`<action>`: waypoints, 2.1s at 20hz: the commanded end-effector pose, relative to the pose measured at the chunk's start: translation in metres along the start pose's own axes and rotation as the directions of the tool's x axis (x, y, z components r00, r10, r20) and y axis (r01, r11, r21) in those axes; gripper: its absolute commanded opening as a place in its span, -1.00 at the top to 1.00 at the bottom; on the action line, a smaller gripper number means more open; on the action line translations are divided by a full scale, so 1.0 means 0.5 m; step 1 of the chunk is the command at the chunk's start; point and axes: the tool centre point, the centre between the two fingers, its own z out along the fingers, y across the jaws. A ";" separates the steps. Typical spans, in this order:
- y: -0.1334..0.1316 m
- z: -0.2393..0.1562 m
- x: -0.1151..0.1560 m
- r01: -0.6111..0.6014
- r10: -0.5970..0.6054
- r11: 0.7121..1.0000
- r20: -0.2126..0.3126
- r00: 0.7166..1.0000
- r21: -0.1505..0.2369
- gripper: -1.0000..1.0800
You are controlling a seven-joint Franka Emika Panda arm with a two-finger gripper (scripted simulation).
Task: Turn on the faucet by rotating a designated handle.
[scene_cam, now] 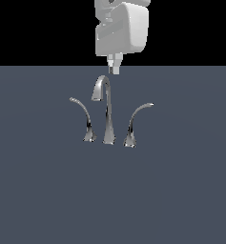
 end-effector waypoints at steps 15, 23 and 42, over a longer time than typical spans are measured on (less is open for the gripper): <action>-0.044 0.152 0.197 -0.470 0.470 0.883 -0.006 0.883 0.017 1.00; -0.036 0.198 0.263 -0.602 0.602 0.798 -0.004 0.799 0.022 1.00; -0.014 0.208 0.271 -0.629 0.629 0.777 -0.003 0.777 0.024 1.00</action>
